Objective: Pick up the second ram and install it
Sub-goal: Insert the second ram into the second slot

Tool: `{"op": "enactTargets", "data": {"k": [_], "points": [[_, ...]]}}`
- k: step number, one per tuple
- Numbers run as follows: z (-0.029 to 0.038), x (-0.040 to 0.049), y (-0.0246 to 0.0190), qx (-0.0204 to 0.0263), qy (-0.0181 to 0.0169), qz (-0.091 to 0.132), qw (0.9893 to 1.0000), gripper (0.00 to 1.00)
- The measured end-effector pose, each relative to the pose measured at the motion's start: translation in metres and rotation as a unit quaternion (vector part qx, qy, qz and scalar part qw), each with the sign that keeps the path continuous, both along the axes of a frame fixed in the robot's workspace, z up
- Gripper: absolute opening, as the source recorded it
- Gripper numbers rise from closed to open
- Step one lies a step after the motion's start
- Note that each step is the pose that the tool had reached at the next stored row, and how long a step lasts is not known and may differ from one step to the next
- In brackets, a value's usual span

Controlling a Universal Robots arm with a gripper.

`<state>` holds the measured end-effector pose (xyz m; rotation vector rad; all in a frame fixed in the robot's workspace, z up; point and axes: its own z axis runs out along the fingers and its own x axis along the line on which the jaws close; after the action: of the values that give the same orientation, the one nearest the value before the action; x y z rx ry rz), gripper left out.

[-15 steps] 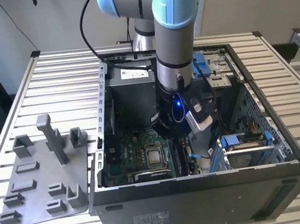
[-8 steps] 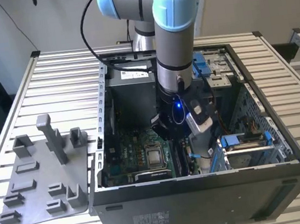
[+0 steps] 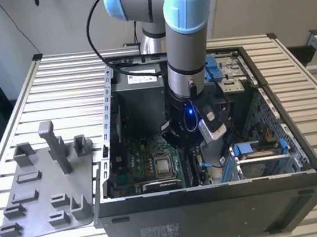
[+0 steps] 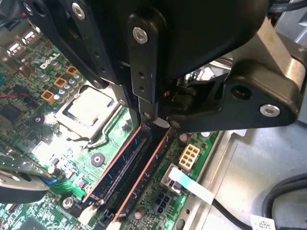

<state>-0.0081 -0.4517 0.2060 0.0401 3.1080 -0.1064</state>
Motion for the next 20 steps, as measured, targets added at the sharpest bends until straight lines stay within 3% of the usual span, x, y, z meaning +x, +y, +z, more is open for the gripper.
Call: {"op": "enactTargets", "data": {"k": [5, 11, 19, 20], "points": [[-0.0039, 0.0001, 0.0002, -0.001, 0.0008, 0.0, 1.0, 0.14], [-0.0057, -0.0022, 0.0002, 0.0008, 0.0002, 0.0, 1.0, 0.14], [-0.0063, -0.0022, 0.0002, -0.0005, 0.0002, 0.0, 1.0, 0.14], [-0.0085, -0.0018, 0.0009, 0.0021, -0.0009, 0.0, 1.0, 0.15]]}}
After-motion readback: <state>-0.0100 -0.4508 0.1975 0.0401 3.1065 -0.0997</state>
